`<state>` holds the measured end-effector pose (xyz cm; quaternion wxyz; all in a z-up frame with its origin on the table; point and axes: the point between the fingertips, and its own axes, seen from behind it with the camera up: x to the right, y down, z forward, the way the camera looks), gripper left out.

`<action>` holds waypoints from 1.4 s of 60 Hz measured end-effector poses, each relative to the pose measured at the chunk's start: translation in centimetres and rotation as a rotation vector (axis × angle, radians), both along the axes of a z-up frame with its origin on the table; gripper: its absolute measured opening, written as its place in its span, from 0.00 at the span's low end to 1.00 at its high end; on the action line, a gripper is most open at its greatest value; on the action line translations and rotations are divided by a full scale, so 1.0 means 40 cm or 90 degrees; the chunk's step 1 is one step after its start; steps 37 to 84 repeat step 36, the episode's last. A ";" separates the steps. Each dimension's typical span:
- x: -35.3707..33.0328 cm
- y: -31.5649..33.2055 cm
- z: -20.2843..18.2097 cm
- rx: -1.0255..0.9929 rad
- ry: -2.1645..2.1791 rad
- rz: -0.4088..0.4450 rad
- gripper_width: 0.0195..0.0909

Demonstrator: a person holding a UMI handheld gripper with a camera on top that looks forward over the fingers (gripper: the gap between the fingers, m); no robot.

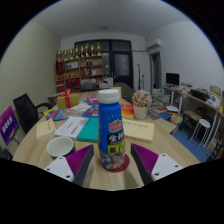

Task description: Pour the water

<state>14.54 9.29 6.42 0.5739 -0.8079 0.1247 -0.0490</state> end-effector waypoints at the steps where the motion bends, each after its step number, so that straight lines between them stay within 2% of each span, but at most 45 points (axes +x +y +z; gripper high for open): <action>1: -0.006 -0.013 0.006 0.000 0.001 -0.002 0.89; 17: -0.167 -0.316 0.185 -0.005 -0.014 -0.044 0.90; 24: -0.282 -0.470 0.291 -0.004 -0.027 -0.066 0.90; 36: -0.448 -0.654 0.411 -0.002 -0.037 -0.090 0.90; 84: -0.448 -0.654 0.411 -0.002 -0.037 -0.090 0.90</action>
